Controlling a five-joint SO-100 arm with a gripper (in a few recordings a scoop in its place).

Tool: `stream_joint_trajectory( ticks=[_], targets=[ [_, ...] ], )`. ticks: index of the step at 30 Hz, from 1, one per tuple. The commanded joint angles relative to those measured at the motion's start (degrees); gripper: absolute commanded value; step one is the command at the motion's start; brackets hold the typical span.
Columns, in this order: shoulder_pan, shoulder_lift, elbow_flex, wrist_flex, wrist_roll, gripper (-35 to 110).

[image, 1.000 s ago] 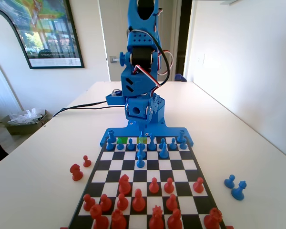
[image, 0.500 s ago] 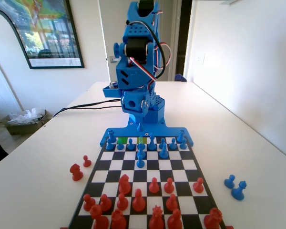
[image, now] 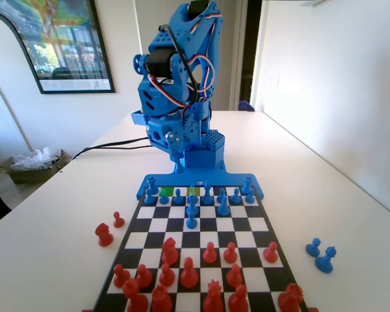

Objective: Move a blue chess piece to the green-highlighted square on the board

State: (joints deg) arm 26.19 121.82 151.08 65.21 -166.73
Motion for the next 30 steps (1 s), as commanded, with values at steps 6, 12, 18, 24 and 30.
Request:
stream_joint_trajectory(
  ticks=[6, 12, 18, 24, 30],
  targets=[
    [-0.4, -1.8, -6.2, -2.5, -20.3, 1],
    [1.1, -2.8, -7.7, -4.2, -21.1, 1],
    [3.1, -5.4, -7.4, -7.9, -22.2, 1],
    [3.4, -9.5, -6.7, -13.1, -21.8, 1],
    [3.2, -11.2, -6.2, -15.7, -21.4, 1]
  ],
)
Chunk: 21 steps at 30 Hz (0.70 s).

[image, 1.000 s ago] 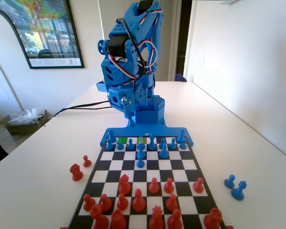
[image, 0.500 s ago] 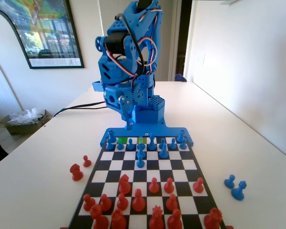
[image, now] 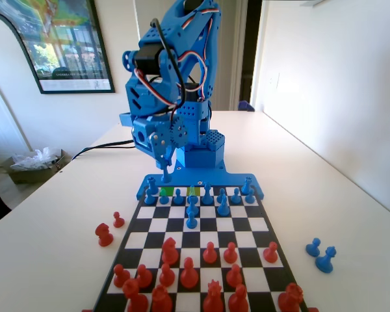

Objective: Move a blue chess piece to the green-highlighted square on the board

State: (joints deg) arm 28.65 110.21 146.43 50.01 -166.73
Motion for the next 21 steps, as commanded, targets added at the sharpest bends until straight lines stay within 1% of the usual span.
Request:
stream_joint_trajectory(
  ticks=[1, 15, 21],
  targets=[
    [0.6, 0.4, -1.4, -0.9, -21.4, 1],
    [1.8, -0.7, 5.5, -8.5, -23.8, 1],
    [1.8, -0.7, 6.3, -9.4, -24.2, 1]
  ],
)
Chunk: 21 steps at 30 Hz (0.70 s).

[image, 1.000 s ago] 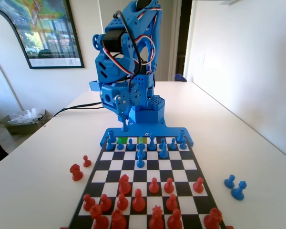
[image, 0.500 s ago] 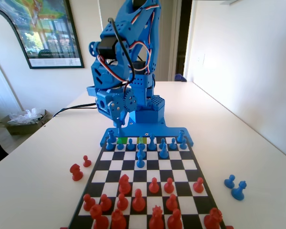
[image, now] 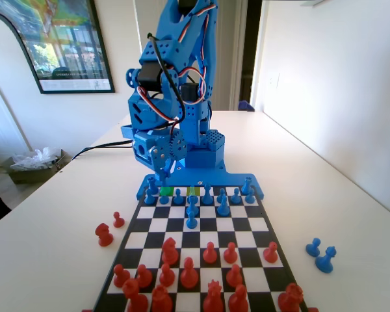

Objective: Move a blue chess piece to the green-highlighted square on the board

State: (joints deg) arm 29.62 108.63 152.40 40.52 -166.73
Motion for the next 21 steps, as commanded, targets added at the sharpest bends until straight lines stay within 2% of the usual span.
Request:
stream_joint_trajectory(
  ticks=[1, 21],
  targets=[
    [0.9, 0.9, 0.2, 0.2, -24.2, 1],
    [-0.3, 1.1, -3.6, 6.4, -24.0, 9]
  ],
)
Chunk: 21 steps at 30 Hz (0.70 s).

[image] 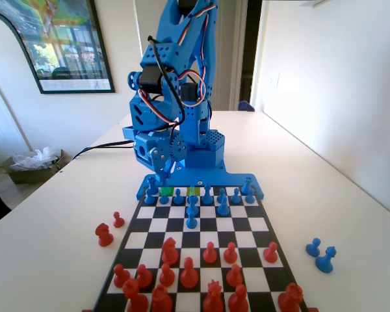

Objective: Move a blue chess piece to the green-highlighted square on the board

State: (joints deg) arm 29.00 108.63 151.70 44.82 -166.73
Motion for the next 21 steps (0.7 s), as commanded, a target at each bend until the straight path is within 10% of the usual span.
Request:
stream_joint_trajectory(
  ticks=[1, 21],
  targets=[
    [0.4, 1.1, -3.3, 2.9, -24.0, 9],
    [2.2, 3.6, -22.1, 28.1, -24.3, 8]
  ],
)
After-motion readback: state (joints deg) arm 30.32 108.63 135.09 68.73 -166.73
